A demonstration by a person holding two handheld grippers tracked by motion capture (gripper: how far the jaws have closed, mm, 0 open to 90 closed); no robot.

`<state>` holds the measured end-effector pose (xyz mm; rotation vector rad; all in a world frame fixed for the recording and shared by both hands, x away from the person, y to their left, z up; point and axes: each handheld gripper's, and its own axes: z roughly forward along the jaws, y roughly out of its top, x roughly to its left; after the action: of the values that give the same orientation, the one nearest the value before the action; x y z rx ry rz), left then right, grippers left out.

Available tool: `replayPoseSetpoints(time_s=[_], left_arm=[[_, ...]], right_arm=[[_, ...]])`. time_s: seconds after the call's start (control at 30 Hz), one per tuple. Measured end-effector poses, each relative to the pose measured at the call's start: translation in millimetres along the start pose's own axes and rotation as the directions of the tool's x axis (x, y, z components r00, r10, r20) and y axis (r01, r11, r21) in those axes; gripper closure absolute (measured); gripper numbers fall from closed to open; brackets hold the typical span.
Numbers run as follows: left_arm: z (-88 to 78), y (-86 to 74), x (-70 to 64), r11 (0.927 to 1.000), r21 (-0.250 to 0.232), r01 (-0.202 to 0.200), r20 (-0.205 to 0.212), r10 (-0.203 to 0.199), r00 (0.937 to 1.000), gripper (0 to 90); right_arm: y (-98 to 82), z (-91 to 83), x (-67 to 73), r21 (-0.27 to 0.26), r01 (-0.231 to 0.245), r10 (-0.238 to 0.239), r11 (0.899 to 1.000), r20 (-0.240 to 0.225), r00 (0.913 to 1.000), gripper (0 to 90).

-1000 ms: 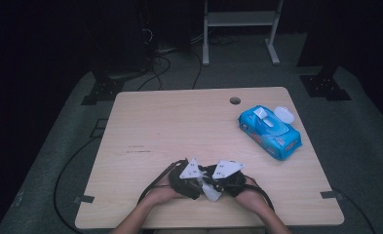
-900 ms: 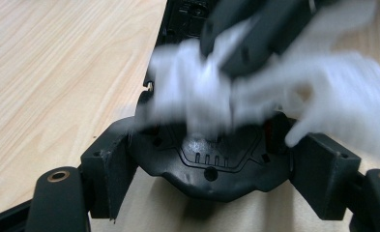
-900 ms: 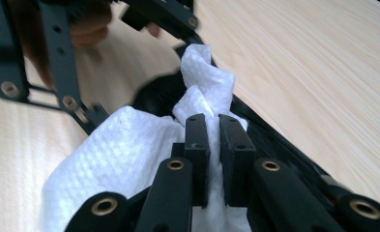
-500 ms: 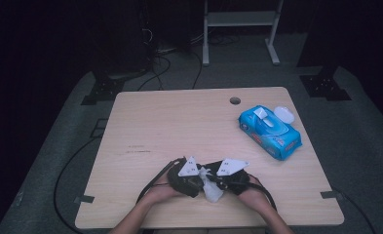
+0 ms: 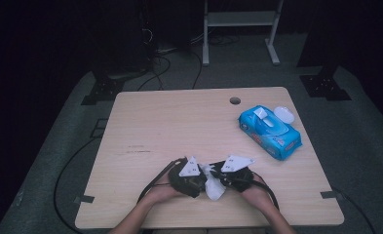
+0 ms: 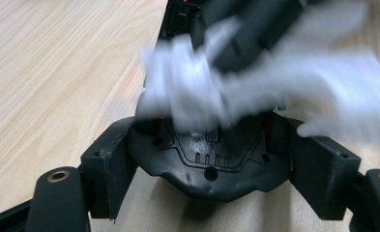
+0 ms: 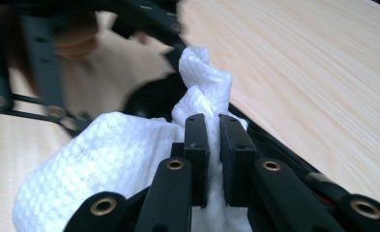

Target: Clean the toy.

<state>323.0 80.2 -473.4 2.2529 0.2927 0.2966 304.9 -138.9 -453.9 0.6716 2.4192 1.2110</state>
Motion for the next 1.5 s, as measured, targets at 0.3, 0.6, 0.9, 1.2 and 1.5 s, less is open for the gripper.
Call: replayPoseSetpoints(time_s=[0.3, 0.6, 0.9, 1.2, 1.5], left_arm=[[-1.1, -0.9, 0.6, 1.0, 0.006, -0.005, -0.004, 0.005, 1.0, 24.0], [-0.9, -2.2, 2.8, 0.9999, 0.01, 0.006, -0.006, -0.006, 1.0, 24.0], [-2.9, -3.3, 5.5, 0.9999, 0.009, 0.01, -0.007, -0.01, 0.9999, 24.0], [-2.3, -3.5, 5.4, 0.9999, 0.014, 0.006, -0.012, -0.005, 0.9999, 24.0], [-4.8, -4.9, 7.8, 0.9999, 0.009, 0.01, -0.01, -0.009, 0.9999, 24.0]], right_arm=[[6.3, 8.5, 13.6, 0.001, 0.035, -0.035, 0.999, -0.039, 0.9986, 82.0], [-6.8, -8.8, -10.1, 0.005, -0.032, 0.032, 0.999, 0.062, 0.9976, 81.9], [-7.2, -8.3, -9.6, 0.01, -0.022, 0.022, 1.0, 0.058, 0.9981, 81.5], [-1.6, -0.2, 5.7, 0.012, 0.009, -0.01, 1.0, 0.026, 0.9996, 81.0], [-15.0, -20.8, -25.8, 0.022, -0.066, 0.063, 0.998, 0.147, 0.9872, 81.1]])
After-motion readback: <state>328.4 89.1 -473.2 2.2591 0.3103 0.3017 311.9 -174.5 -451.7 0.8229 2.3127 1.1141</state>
